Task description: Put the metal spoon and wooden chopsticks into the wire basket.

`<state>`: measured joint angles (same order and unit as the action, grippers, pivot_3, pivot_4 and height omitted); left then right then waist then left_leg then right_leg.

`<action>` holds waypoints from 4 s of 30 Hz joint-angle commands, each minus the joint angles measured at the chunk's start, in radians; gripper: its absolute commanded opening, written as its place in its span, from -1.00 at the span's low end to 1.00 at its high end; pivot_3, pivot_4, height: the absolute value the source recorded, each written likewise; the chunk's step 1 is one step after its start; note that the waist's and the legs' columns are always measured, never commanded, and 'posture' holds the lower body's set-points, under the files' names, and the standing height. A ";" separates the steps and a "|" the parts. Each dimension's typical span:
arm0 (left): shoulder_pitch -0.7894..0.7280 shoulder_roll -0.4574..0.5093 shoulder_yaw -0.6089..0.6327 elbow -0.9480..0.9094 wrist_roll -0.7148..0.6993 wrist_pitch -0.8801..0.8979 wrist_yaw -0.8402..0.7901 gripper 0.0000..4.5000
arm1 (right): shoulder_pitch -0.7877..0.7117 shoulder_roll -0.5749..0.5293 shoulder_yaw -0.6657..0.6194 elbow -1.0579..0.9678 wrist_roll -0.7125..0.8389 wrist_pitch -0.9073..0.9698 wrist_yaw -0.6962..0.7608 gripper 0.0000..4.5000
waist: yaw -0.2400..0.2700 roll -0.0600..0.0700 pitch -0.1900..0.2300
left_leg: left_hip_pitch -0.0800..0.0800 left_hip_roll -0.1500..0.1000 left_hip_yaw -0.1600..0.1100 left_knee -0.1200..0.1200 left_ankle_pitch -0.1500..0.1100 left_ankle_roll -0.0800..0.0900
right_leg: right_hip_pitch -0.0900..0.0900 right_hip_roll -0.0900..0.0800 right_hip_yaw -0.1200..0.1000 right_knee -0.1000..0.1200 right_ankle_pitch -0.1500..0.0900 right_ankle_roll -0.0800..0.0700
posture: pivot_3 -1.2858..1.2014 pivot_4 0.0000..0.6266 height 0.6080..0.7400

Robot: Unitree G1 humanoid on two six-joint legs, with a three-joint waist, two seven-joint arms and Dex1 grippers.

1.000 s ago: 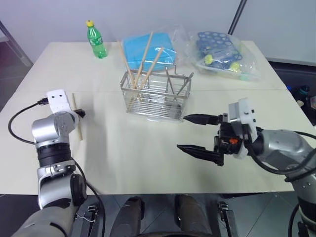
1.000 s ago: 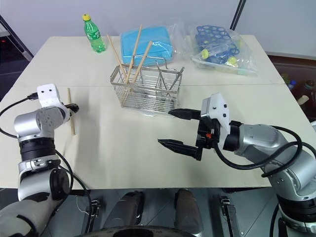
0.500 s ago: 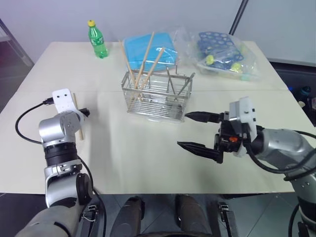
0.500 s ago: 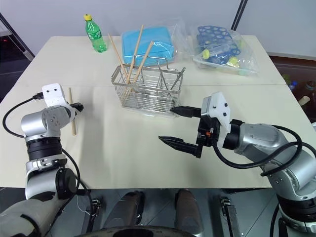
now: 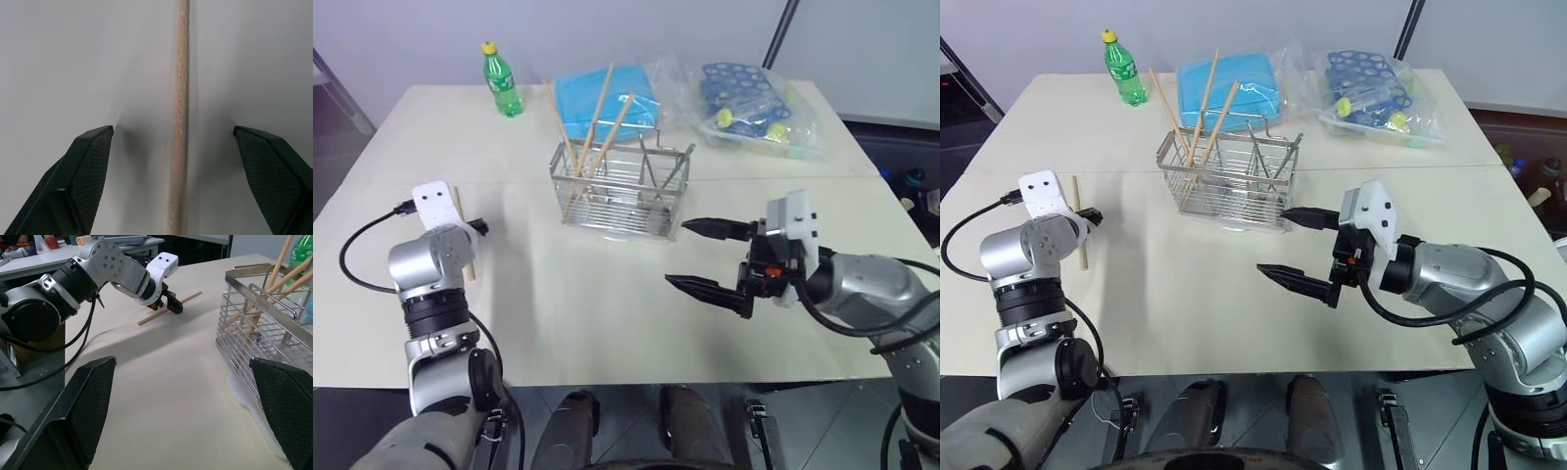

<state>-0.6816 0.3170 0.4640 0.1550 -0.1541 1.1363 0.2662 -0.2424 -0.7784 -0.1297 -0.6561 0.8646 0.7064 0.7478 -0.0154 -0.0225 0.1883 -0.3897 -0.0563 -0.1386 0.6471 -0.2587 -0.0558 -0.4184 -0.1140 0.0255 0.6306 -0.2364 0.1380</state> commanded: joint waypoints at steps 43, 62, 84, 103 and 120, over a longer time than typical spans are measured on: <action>-0.463 0.157 -0.189 0.386 -0.150 -1.031 -0.792 -0.98 | 0.027 0.157 -0.020 0.016 -0.162 -0.148 -0.149 1.00 | 0.012 -0.001 0.001 | -0.002 0.000 0.001 -0.001 0.000 0.000 | -0.001 -0.001 0.000 -0.002 0.000 0.000 | 0.03 -0.52 1.00; -0.459 -0.031 -0.148 0.385 -0.428 -0.902 -1.067 -0.98 | 0.104 0.184 -0.028 -0.086 -0.156 -0.144 -0.278 1.00 | -0.002 -0.001 0.000 | -0.001 0.000 0.000 0.000 0.000 0.000 | -0.001 0.000 0.000 0.000 0.000 0.000 | 0.03 -0.52 1.00; -0.190 -0.075 -0.232 0.139 -0.384 -0.864 -0.965 -0.98 | 0.039 0.190 0.011 -0.032 -0.161 -0.144 -0.253 1.00 | 0.001 -0.001 0.000 | -0.001 0.000 0.000 0.000 0.000 0.000 | 0.000 0.000 0.000 -0.001 0.000 0.000 | 0.03 -0.52 1.00; -0.137 -0.087 -0.258 0.133 -0.308 -0.951 -0.895 -0.25 | 0.006 0.203 0.028 -0.008 -0.171 -0.146 -0.237 1.00 | 0.002 -0.001 0.000 | -0.001 0.000 0.000 0.000 0.000 0.000 | 0.000 0.000 0.000 -0.001 0.000 0.000 | 0.03 -0.52 1.00; -0.120 0.049 -0.235 -0.075 -0.352 -0.781 -0.869 0.99 | -0.012 0.174 -0.002 0.063 -0.184 -0.162 -0.156 1.00 | -0.002 -0.001 0.001 | -0.001 0.000 0.000 0.000 0.000 0.000 | -0.001 0.000 0.000 -0.001 0.000 0.000 | 0.03 -0.52 1.00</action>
<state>-0.8087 0.3337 0.2185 0.1675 -0.4851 0.3298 -0.5887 -0.2423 -0.5927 -0.0976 -0.5771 0.6705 0.5599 0.5771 -0.0170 -0.0234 0.1889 -0.3910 -0.0564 -0.1385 0.6471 -0.2586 -0.0555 -0.4190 -0.1140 0.0256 0.6300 -0.2364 0.1380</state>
